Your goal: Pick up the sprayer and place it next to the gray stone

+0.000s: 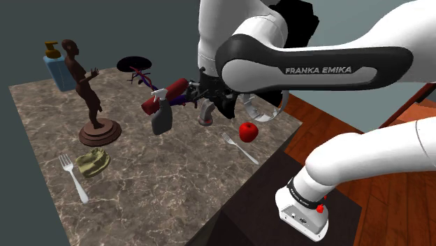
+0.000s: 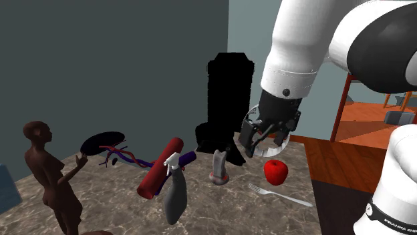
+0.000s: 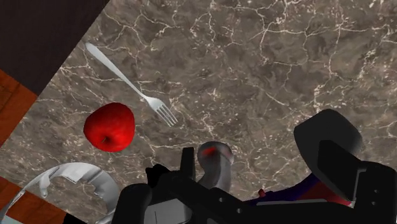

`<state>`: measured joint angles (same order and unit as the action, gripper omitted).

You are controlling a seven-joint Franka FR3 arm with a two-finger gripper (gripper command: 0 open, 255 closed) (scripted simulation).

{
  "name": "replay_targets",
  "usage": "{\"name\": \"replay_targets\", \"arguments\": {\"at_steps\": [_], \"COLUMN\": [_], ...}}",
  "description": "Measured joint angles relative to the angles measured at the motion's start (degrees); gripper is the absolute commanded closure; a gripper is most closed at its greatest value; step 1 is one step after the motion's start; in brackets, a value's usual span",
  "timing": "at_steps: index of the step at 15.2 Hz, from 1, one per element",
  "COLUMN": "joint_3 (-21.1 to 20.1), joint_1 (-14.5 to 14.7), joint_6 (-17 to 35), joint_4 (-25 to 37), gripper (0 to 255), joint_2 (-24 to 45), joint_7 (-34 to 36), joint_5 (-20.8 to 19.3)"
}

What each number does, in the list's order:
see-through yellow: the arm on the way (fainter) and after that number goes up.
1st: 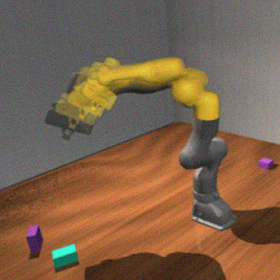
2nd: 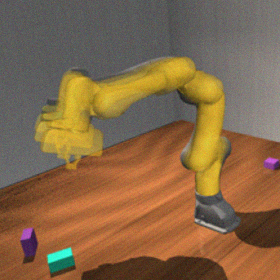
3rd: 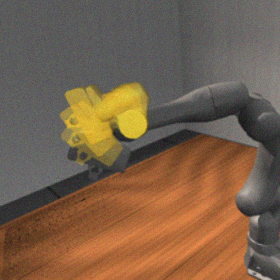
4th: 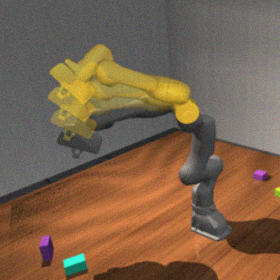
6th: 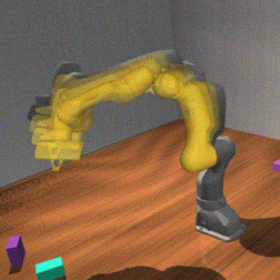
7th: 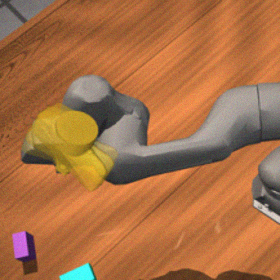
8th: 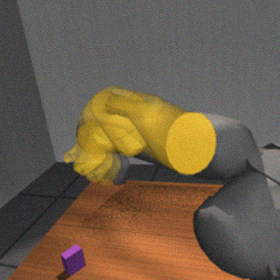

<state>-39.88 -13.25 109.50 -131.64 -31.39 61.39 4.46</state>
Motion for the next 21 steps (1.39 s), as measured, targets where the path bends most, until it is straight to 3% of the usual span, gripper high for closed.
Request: {"name": "replay_targets", "arguments": {"at_steps": [3,6,8,9,11,13,17,21], "joint_3": [-8.08,-17.67,-25.25,-27.53,-26.36,-21.65,-13.46,-6.91], "joint_1": [-6.04,-12.66,-17.33,-17.61,-12.89,-5.7,5.1,13.01], "joint_6": [2.24,2.31,0.41,-2.02,-6.63,-10.87,-17.46,-22.55], "joint_4": [4.15,8.99,13.49,16.34,21.61,27.65,40.13,53.43], "gripper": [0,0,0,0,0,0,0,0], "joint_2": [7.54,16.5,26.94,33.56,45.21,53.13,64.56,74.21], "joint_7": [10.89,24.03,35.11,41.44,52.53,59.71,67.89,72.63], "joint_5": [-4.67,-12.16,-21.54,-27.83,-38.65,-44.97,-52.11,-56.34]}}
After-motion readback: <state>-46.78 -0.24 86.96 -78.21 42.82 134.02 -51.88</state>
